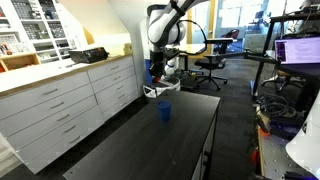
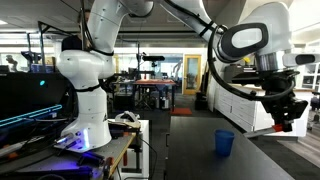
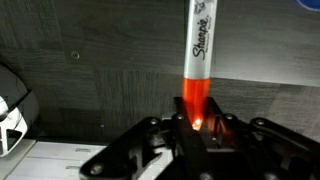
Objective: Put the marker in the cup
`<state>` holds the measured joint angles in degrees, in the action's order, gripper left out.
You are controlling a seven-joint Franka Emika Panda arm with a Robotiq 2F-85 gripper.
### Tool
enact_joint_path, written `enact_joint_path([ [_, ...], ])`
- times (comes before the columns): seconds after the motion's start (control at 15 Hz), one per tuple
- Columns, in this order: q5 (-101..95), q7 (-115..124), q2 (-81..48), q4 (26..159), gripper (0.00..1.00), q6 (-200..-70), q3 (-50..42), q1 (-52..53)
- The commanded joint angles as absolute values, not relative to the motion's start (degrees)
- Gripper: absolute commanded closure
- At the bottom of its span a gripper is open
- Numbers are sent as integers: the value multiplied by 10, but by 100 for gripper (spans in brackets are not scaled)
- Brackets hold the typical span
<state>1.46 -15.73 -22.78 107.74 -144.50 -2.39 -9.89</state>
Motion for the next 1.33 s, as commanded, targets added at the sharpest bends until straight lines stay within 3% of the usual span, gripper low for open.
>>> enact_joint_path([
  [0.0, 60, -173, -177, 1130, 94, -1481, -4, -112],
  [0.6, 211, -291, -110, 1207, 94, -1567, 47, -134],
  [1.27, 422, -487, -58, 1254, 94, -1566, 64, -144],
])
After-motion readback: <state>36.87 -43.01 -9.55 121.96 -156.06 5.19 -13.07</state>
